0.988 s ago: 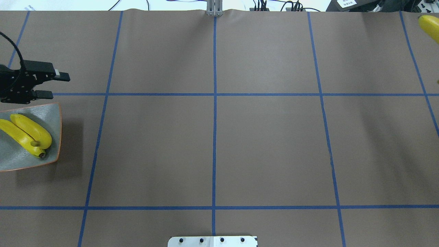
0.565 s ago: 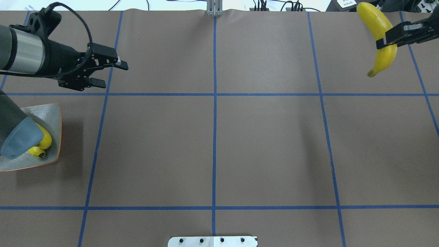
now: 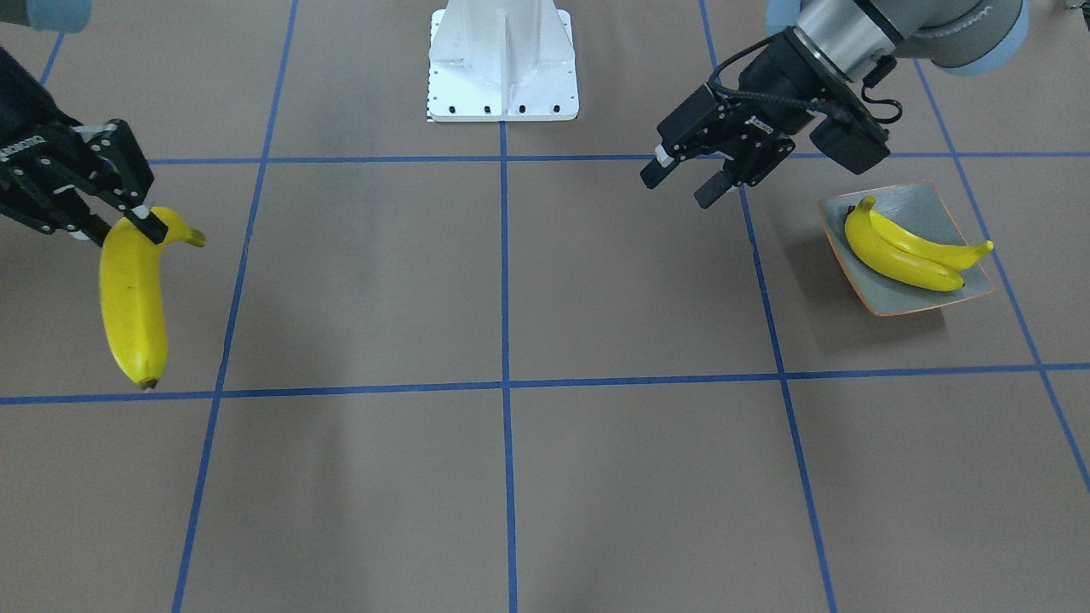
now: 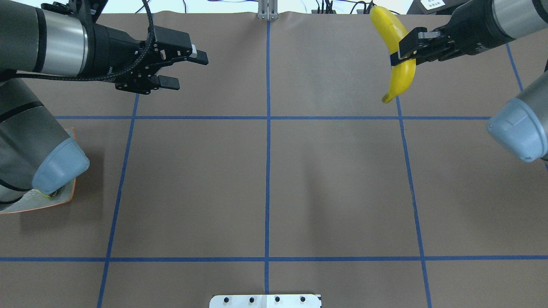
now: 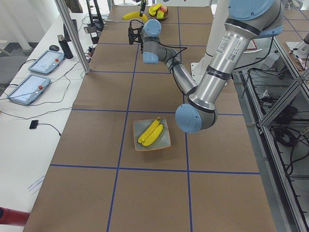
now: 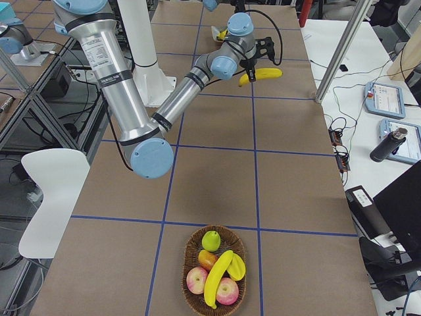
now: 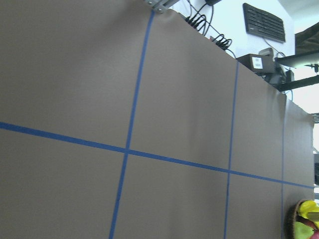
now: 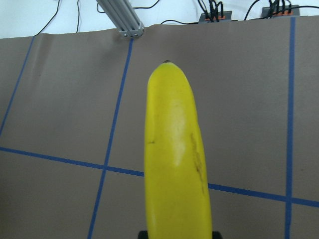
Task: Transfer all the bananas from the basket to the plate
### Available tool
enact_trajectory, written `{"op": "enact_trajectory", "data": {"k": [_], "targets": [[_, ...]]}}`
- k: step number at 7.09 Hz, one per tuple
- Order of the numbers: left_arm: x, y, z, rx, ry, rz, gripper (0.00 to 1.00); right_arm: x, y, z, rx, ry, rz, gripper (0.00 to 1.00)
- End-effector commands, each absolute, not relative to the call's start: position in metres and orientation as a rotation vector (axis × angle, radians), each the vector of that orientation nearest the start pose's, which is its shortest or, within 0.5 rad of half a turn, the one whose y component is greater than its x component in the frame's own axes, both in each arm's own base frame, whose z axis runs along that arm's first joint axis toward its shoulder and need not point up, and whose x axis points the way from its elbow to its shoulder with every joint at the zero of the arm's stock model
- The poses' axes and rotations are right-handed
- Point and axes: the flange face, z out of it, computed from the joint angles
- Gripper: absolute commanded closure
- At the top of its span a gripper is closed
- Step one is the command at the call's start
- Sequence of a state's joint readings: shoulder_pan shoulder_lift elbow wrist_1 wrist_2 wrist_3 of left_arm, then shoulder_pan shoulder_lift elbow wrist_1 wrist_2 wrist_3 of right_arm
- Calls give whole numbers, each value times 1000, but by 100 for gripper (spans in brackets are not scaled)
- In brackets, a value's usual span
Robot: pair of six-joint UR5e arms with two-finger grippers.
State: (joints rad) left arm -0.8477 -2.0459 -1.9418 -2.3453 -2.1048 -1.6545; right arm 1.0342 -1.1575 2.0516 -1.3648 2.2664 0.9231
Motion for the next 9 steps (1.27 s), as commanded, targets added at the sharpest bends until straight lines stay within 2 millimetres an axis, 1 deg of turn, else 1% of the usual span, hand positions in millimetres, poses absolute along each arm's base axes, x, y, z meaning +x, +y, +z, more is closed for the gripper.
{"op": "enact_trajectory", "data": {"k": [1, 2, 3, 4, 6, 7, 8, 9], "targets": [[316, -440, 136, 49, 1668, -378, 0, -240, -463, 154, 456, -1248, -155, 100], [324, -447, 121, -19, 1688, -434, 0, -265, -451, 144, 495, -1268, -162, 100], [333, -446, 120, -52, 1686, -446, 0, -288, -440, 127, 517, -1283, -153, 100], [335, -443, 118, -57, 1690, -439, 0, -302, -424, 112, 534, -1306, -154, 100], [341, -436, 110, -76, 1707, -428, 0, -340, -390, 86, 600, -1330, -127, 100], [340, -435, 107, -111, 1720, -456, 0, -357, -378, 82, 620, -1327, -82, 100], [337, -433, 99, -122, 1736, -459, 0, -368, -368, 77, 634, -1329, -76, 100], [334, -431, 95, -122, 1745, -458, 0, -373, -362, 77, 630, -1333, -83, 100]]}}
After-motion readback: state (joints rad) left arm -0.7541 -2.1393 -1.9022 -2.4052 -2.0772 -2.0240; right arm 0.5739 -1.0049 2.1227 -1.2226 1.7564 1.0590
